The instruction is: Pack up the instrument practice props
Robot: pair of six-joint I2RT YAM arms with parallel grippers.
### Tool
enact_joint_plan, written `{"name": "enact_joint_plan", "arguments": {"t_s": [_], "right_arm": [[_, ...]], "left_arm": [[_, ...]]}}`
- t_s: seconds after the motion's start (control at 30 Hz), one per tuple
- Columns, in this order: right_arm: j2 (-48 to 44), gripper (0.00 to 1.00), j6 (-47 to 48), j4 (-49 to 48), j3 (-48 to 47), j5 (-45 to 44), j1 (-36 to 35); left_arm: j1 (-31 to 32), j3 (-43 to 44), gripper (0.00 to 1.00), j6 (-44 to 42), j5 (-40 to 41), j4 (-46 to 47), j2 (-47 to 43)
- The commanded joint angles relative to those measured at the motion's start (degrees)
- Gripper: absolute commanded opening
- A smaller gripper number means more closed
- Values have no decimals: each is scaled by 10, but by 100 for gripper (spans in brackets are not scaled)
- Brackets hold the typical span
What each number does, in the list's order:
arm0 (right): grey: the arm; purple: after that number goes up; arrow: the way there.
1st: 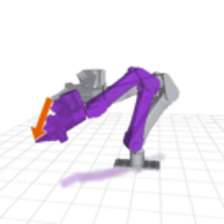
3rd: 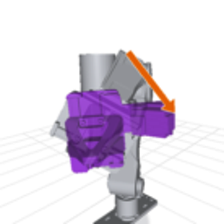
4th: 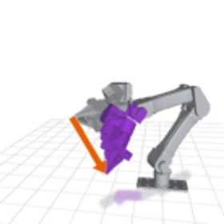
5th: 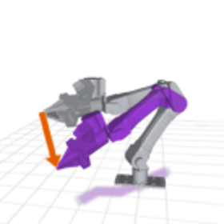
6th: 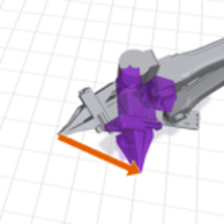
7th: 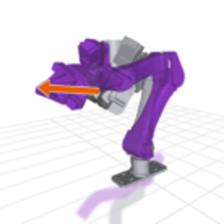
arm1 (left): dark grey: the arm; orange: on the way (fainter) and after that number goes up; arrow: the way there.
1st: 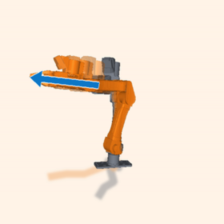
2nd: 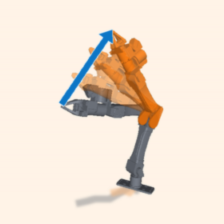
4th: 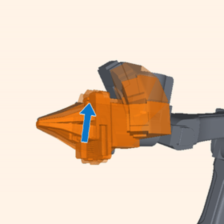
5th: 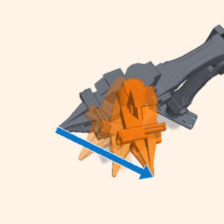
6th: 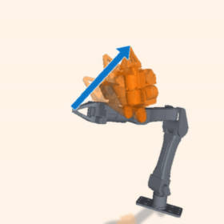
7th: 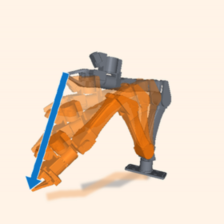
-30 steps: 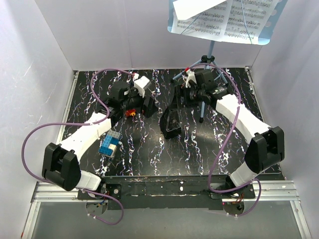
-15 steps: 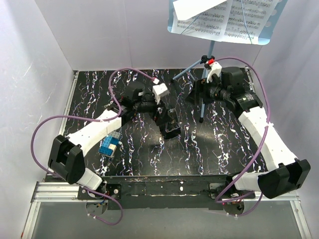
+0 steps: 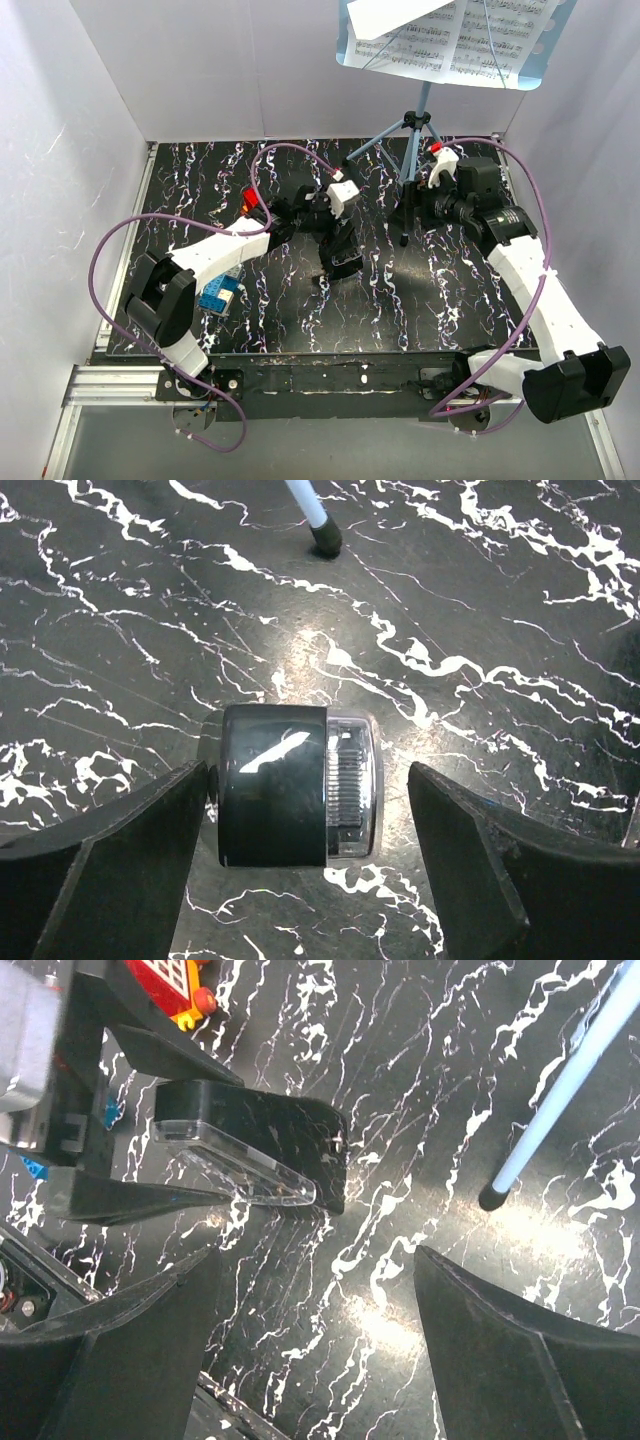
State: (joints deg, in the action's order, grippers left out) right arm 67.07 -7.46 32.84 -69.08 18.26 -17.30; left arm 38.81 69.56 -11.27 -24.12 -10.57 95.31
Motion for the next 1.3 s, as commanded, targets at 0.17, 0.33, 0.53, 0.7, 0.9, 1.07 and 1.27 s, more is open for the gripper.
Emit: {"name": "enact_joint_plan", "arguments": {"t_s": [0.17,0.33,0.53,0.7,0.9,1.07,1.27], "right_arm": [[-21,84,-4,-14,40,21,24],[-3,83,-10,-21,33,32,24],[33,82,-13,-23,13,39,24],[60,82,-21,-25,-4,53,23],[98,80,-20,-16,-31,65,23],[153,80,-8,-6,-86,62,21],[256,79,4,32,-217,73,8]], "left_arm": [[22,8,66,-33,-37,-19,-40],[22,6,59,-31,-30,-32,-43],[5,3,41,-57,-37,-102,-84],[-25,-20,38,-68,-22,-182,-140],[-75,-83,32,-72,49,-234,-219],[-180,-125,30,-77,120,-236,-275],[-341,-125,27,-67,115,-215,-289]]}}
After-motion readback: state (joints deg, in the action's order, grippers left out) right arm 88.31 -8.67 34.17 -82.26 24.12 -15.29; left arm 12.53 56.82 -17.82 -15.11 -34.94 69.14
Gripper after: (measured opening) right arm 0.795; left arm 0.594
